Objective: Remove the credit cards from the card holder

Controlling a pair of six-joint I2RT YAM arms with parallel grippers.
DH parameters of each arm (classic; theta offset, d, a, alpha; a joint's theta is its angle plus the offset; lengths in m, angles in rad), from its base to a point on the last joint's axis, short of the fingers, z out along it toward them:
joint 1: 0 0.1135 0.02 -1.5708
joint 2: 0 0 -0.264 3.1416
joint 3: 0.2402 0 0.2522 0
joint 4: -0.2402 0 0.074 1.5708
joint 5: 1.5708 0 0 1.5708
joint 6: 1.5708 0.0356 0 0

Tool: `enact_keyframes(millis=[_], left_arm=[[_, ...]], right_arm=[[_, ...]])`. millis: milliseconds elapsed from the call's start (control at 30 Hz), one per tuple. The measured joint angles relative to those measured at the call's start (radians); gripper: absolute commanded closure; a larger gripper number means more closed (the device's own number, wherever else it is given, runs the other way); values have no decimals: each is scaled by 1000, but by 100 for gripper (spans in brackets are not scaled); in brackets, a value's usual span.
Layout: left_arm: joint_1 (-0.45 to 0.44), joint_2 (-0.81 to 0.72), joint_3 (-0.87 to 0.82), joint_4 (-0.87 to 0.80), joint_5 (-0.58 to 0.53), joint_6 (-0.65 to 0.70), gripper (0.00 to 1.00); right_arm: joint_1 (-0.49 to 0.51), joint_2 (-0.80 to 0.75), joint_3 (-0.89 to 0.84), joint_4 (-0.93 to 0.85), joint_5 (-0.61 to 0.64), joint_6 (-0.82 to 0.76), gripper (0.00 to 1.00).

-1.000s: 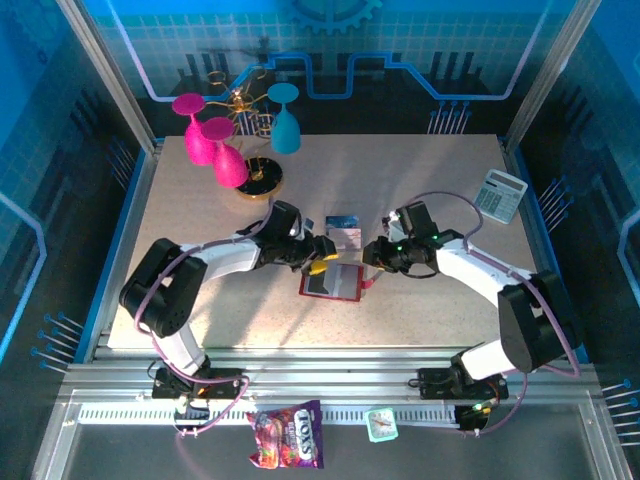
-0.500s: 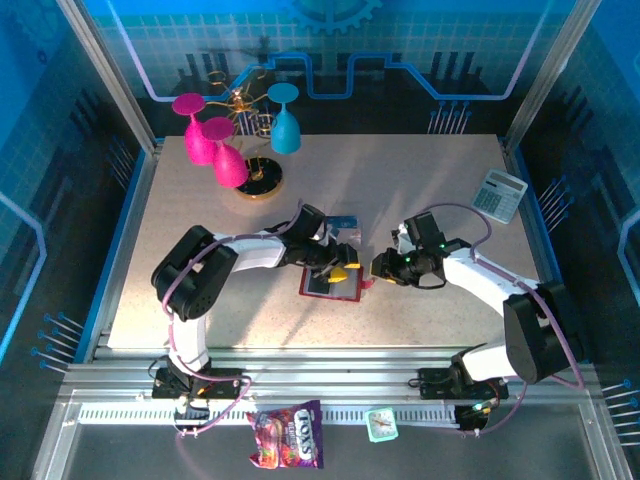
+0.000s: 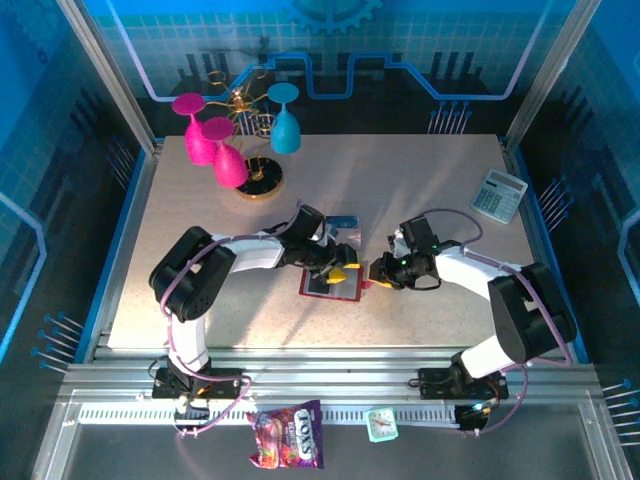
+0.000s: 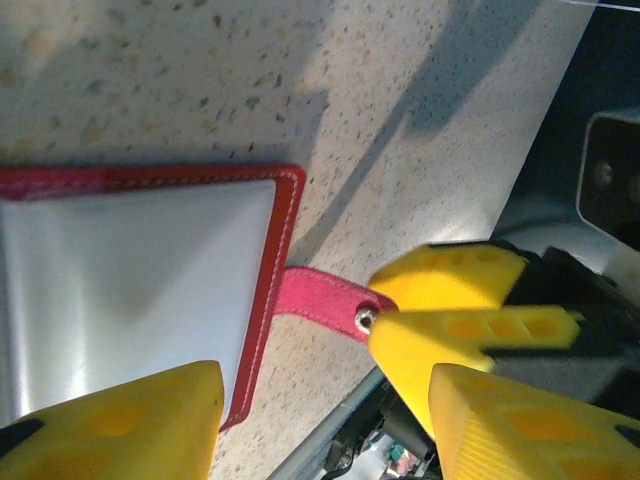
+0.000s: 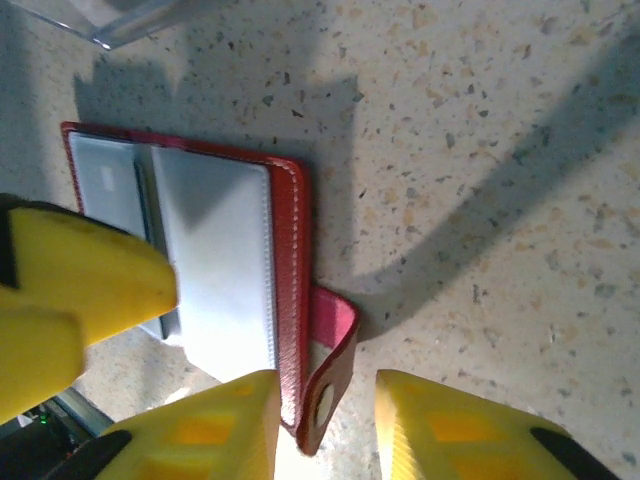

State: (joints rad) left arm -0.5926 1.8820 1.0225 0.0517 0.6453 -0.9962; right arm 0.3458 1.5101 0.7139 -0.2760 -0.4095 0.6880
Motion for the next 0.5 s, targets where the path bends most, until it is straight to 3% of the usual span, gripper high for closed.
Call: enact_keyframes(millis=[267, 500], left_arm=[[89, -146, -103, -1, -24, 1, 42], [158, -233, -158, -5, -51, 11, 42]], right_arm=[[3, 60, 37, 16, -18, -4, 95], [9, 133, 134, 14, -18, -28, 98]])
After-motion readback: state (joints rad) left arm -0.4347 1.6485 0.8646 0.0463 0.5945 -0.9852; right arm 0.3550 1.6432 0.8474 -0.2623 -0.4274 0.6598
